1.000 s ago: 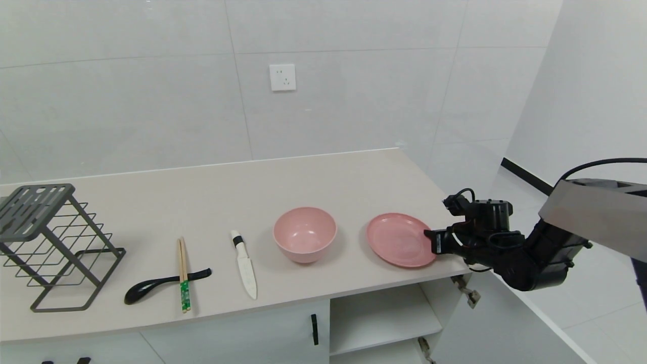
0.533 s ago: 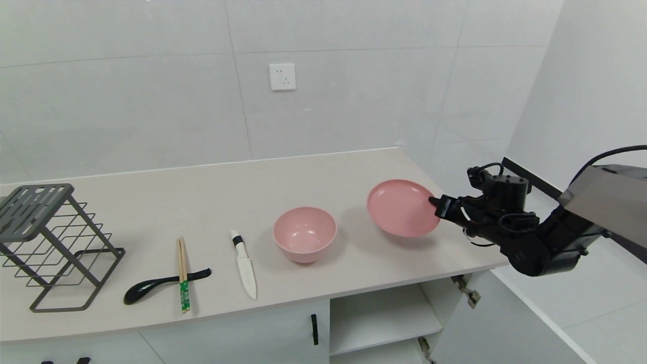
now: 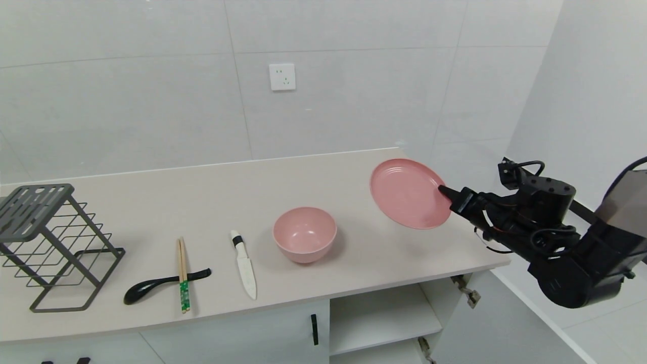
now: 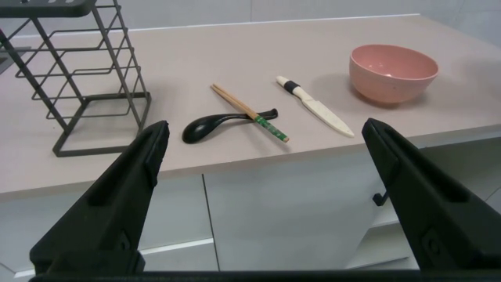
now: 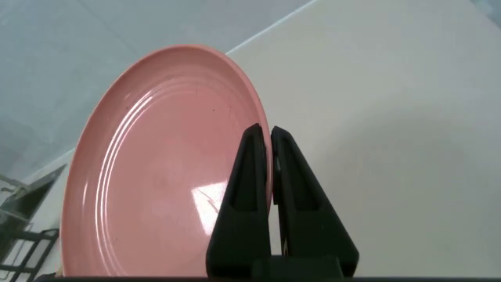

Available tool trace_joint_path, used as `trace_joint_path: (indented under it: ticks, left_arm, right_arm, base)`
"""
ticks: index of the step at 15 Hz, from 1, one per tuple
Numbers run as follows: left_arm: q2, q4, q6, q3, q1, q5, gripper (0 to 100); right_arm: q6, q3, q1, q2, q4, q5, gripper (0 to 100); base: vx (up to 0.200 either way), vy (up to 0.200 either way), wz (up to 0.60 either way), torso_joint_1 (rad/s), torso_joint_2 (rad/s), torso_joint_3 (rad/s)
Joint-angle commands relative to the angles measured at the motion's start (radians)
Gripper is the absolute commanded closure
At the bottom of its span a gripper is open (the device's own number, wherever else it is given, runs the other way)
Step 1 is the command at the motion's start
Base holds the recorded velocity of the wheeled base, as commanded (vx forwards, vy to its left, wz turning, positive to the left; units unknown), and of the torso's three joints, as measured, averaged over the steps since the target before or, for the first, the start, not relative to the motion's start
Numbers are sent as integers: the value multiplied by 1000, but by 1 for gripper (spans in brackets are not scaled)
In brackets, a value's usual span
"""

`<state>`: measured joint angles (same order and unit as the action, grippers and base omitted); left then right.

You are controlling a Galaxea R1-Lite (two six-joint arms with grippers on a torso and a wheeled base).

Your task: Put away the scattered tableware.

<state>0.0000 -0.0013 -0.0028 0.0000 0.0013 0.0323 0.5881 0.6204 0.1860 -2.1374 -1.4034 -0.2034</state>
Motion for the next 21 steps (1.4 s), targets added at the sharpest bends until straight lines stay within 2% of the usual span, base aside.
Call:
trace_joint_path:
  ticks: [1,13,18,21]
  left_arm:
    - [2,0,0,0,0,0,0]
    - [2,-2,1,0,0,4,0]
    - [0,-2,0,0,-1,11,0]
    - [2,-2,1,0,-1,17,0]
  right_arm:
    - [1,-85,36,44,-63,-1,100]
    - [-10,-62,55,44,-157,16,100]
    - [-60,-191,144,119,-167,15,100]
    - [-60,-199,181,174,-167,15,100]
  base:
    - [0,0,0,0,0,0]
    - [0,0,0,0,0,0]
    - [0,0,0,0,0,0]
    - [0,0,0,0,0,0]
